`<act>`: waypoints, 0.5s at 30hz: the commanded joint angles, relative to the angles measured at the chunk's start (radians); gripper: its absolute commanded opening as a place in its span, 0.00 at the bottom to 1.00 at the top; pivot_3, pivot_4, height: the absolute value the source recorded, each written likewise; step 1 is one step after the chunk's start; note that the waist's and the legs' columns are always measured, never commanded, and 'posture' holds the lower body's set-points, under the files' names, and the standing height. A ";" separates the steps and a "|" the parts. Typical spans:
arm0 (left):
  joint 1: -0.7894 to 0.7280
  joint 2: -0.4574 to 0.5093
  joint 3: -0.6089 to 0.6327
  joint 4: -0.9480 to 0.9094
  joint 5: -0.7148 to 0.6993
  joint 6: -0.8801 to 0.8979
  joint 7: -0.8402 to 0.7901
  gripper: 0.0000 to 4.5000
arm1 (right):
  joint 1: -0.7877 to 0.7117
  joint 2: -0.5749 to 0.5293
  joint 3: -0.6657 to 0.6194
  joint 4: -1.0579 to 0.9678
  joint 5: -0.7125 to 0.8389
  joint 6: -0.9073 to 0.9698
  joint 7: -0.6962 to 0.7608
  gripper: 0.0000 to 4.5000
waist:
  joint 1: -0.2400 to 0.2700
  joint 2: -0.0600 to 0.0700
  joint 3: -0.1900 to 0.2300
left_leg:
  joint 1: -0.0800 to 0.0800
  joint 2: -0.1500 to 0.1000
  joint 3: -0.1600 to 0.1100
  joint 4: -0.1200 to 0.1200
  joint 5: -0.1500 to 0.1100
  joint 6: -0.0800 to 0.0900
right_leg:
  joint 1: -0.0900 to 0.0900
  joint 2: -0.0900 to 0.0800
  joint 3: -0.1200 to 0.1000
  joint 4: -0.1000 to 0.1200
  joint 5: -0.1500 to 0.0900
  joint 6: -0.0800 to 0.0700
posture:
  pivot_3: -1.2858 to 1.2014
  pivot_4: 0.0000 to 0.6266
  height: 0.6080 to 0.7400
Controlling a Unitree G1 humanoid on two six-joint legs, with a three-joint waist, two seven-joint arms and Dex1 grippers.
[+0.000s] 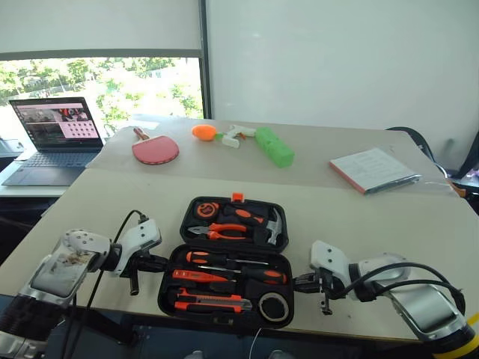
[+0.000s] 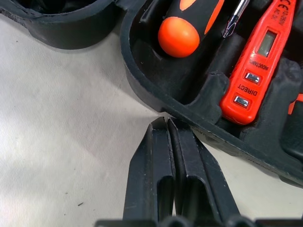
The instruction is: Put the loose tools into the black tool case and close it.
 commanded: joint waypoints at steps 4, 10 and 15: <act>-0.055 -0.020 0.003 0.022 -0.007 -0.029 0.006 0.03 | -0.006 -0.003 -0.066 -0.028 0.031 -0.021 -0.029 0.02 | 0.001 0.000 0.000 | 0.000 0.000 0.000 0.001 0.000 0.000 | 0.000 0.000 0.000 0.000 0.000 0.000 | 0.52 0.24 1.00; -0.085 0.051 0.061 0.104 -0.012 0.052 0.014 0.26 | -0.002 -0.052 -0.130 -0.023 0.064 0.026 -0.015 0.16 | -0.001 0.000 0.000 | 0.000 0.000 0.000 0.000 0.000 0.000 | 0.000 0.000 0.000 0.000 0.000 0.000 | 0.52 0.24 1.00; -0.165 0.065 0.111 0.133 -0.106 0.264 0.029 0.68 | -0.073 -0.045 -0.201 0.012 0.152 0.161 -0.047 0.56 | -0.003 -0.001 0.000 | 0.000 0.000 0.000 0.000 0.000 0.000 | 0.000 0.001 0.000 0.000 0.000 0.000 | 0.52 0.24 1.00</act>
